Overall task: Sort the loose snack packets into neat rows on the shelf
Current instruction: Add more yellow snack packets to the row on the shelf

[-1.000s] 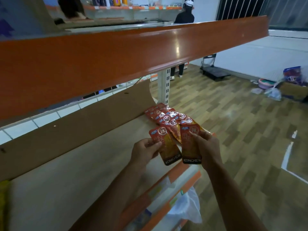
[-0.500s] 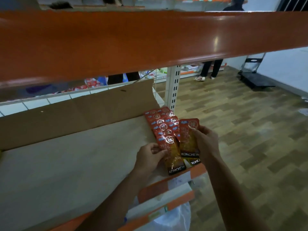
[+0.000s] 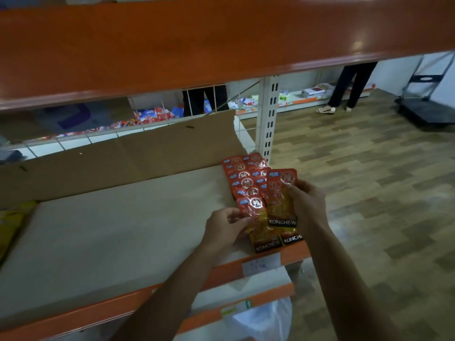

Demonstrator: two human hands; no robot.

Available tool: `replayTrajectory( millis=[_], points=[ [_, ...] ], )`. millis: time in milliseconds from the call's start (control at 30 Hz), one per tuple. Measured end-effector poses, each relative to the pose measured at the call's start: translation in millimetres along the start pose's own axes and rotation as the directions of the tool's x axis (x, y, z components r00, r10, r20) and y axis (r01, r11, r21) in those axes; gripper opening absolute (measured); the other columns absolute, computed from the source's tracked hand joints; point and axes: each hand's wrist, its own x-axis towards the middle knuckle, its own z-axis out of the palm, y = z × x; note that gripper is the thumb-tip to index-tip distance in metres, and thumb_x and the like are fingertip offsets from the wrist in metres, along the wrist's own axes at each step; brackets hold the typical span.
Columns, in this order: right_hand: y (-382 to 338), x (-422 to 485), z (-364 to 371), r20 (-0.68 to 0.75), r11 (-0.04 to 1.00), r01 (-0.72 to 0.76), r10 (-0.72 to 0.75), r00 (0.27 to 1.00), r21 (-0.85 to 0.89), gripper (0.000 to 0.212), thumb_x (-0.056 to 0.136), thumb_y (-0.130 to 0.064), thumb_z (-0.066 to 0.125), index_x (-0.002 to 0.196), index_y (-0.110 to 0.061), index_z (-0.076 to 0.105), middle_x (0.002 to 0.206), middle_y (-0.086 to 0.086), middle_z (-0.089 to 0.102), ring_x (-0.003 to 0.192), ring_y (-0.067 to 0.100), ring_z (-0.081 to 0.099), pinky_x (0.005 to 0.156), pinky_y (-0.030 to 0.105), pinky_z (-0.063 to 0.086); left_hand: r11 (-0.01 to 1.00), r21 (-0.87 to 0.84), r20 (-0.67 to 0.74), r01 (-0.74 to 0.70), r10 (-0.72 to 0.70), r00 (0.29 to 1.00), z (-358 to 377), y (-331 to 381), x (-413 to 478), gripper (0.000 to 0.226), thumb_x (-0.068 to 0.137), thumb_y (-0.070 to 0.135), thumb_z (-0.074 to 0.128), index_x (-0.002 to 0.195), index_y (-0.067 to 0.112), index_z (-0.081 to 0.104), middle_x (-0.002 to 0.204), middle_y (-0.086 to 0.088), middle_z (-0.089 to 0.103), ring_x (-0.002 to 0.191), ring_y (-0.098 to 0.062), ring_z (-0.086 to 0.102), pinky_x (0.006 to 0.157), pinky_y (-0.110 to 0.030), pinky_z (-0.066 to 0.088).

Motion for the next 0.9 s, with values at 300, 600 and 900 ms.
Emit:
replayTrajectory(
  millis=[300,600,900],
  points=[
    [0.9,2.9,8.9,0.046,1.0,0.003,-0.002,0.999,-0.021,0.01,0.09,-0.007,0.059,0.094,-0.013,0.066,0.093,0.014,0.07,0.083,0.029,0.07,0.072,0.041,0.059,0.942,0.322,-0.024,-0.099,0.112,0.993,-3.1,4.7,-3.6,0.018,0.084,0.032,0.072,0.09,0.016,0.066,0.085,0.003,0.07,0.071,-0.009,0.068,0.068,-0.027,0.058],
    [6.3,5.2,37.0,0.137,0.997,0.037,-0.027,0.99,-0.074,0.013,0.091,-0.007,0.057,0.094,-0.013,0.068,0.094,0.014,0.071,0.085,0.03,0.071,0.076,0.046,0.058,0.974,0.19,-0.09,-0.125,0.144,0.985,-21.0,18.1,8.3,0.038,0.083,0.058,0.059,0.091,0.022,0.069,0.088,0.006,0.072,0.085,-0.01,0.068,0.082,-0.038,0.056],
    [12.0,8.1,80.2,0.254,0.968,0.124,-0.066,0.965,-0.217,0.026,0.094,-0.009,0.053,0.118,-0.009,0.062,0.103,0.005,0.068,0.093,0.019,0.066,0.085,0.041,0.056,0.99,0.036,-0.145,-0.139,0.143,0.979,-44.3,15.3,25.9,0.006,0.087,0.017,0.068,0.092,0.019,0.07,0.088,0.0,0.073,0.084,-0.014,0.069,0.076,-0.028,0.057]
  ],
)
